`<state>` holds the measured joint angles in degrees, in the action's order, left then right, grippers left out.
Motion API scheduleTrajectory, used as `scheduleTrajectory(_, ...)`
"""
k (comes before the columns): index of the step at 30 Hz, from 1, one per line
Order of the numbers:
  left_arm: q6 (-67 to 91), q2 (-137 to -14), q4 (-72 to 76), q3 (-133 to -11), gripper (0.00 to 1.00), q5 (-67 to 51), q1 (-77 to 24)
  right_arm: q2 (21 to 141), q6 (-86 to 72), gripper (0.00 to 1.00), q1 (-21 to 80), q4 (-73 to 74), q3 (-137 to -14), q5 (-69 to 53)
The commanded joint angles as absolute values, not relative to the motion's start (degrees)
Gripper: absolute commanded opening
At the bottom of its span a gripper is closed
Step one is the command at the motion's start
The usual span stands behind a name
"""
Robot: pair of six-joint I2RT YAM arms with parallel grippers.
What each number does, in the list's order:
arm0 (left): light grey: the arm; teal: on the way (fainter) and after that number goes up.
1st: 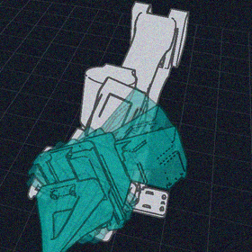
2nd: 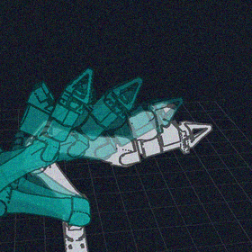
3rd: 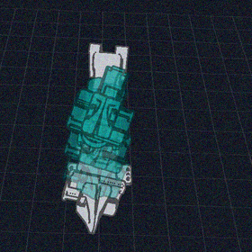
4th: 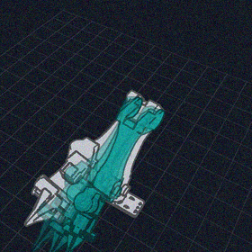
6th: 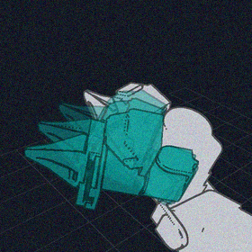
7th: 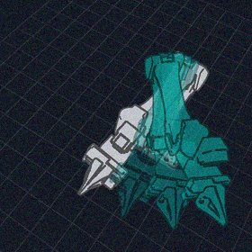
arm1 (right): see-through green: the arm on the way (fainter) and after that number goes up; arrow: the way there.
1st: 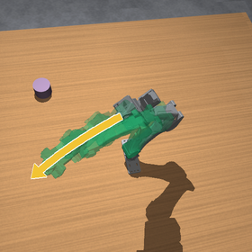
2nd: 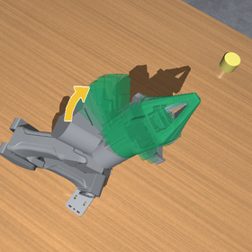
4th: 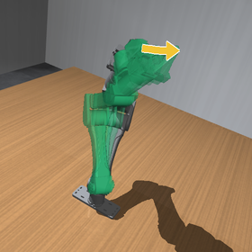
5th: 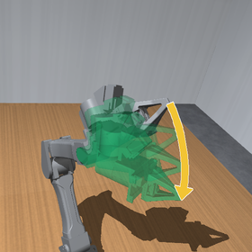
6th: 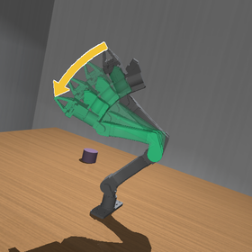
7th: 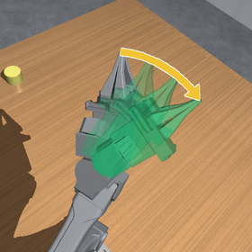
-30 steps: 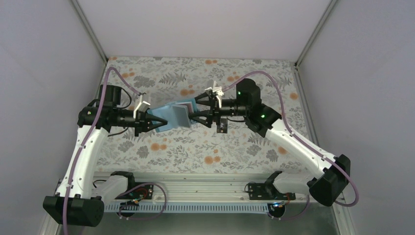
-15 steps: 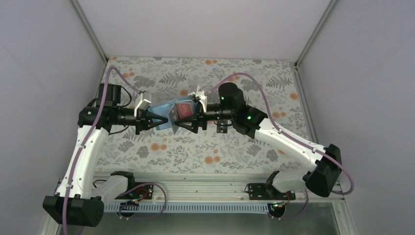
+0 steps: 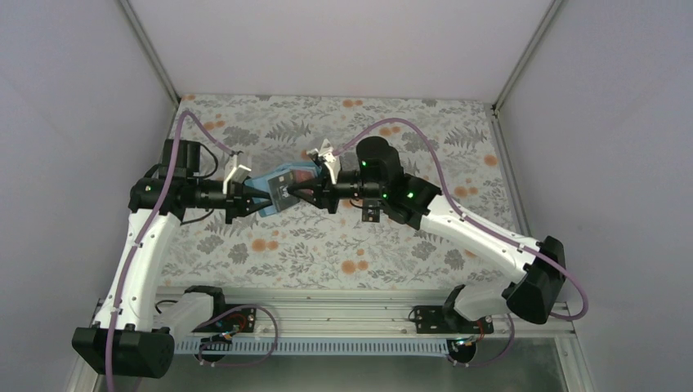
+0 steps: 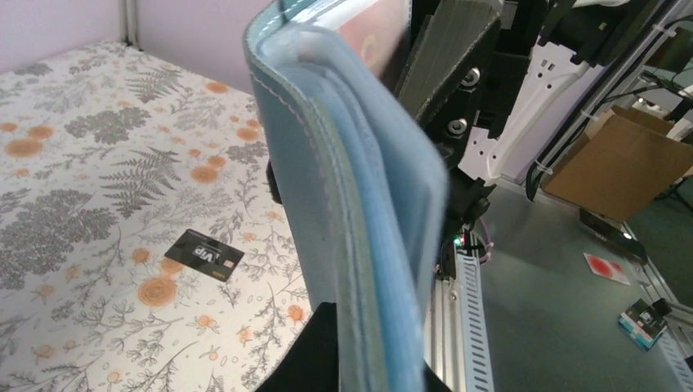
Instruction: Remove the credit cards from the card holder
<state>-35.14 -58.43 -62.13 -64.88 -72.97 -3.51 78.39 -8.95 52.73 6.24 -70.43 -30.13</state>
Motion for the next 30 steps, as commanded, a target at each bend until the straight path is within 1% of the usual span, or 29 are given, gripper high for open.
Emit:
scheduleTrajectory(1, -37.2, -58.0, -62.0, -65.8, 0.14, -77.0, -3.8, 77.6, -8.9, 0.23, 53.8, 5.8, -72.5, -31.3)
scheduleTrajectory(2, -37.1, -58.0, -62.0, -65.9, 0.21, -76.8, -3.8, 77.4, -8.9, 0.18, 53.7, 6.1, -72.5, -31.0)
scheduleTrajectory(4, -36.7, -58.0, -61.8, -66.0, 0.37, -76.8, -3.8, 77.0, -9.3, 0.08, 53.3, 6.6, -72.4, -30.8)
scheduleTrajectory(5, -36.6, -58.0, -62.0, -66.3, 0.42, -76.8, -3.8, 76.8, -9.3, 0.05, 53.0, 6.7, -72.2, -31.1)
scheduleTrajectory(9, -39.8, -58.5, -65.1, -67.9, 0.63, -79.5, -3.6, 75.1, -10.1, 0.04, 51.6, 7.3, -71.4, -31.5)
scheduleTrajectory(14, -54.2, -59.1, -75.9, -70.9, 0.88, -86.0, -3.0, 73.0, -9.8, 0.04, 50.2, 8.9, -71.2, -29.6)
scheduleTrajectory(16, -57.1, -59.4, -77.6, -70.9, 0.9, -87.2, -2.7, 73.0, -9.3, 0.04, 50.2, 9.2, -71.5, -30.5)
scheduleTrajectory(18, -55.4, -59.7, -76.2, -70.6, 0.89, -87.1, -2.4, 73.5, -8.8, 0.04, 50.1, 9.3, -71.9, -31.7)
scheduleTrajectory(20, -50.8, -59.8, -72.8, -70.4, 0.86, -86.9, -2.1, 74.1, -8.7, 0.04, 50.2, 9.2, -72.3, -32.9)
scheduleTrajectory(22, -47.9, -59.8, -70.6, -70.4, 0.81, -85.9, -2.1, 74.8, -8.7, 0.04, 50.1, 9.0, -72.6, -33.8)
scheduleTrajectory(24, -44.1, -59.6, -67.4, -70.0, 0.72, -84.5, -2.1, 75.4, -8.5, 0.04, 50.1, 8.3, -73.0, -35.3)
scheduleTrajectory(26, -38.9, -59.3, -63.3, -68.8, 0.57, -82.5, -2.2, 75.7, -8.5, 0.04, 50.1, 6.7, -72.9, -37.8)
scheduleTrajectory(27, -37.0, -59.0, -61.8, -68.1, 0.46, -81.2, -2.1, 76.1, -8.5, 0.04, 50.2, 6.3, -73.1, -38.6)
scheduleTrajectory(30, -33.1, -58.8, -58.7, -66.6, 0.19, -78.4, -2.1, 77.4, -8.0, 0.04, 50.1, 7.0, -74.4, -39.8)
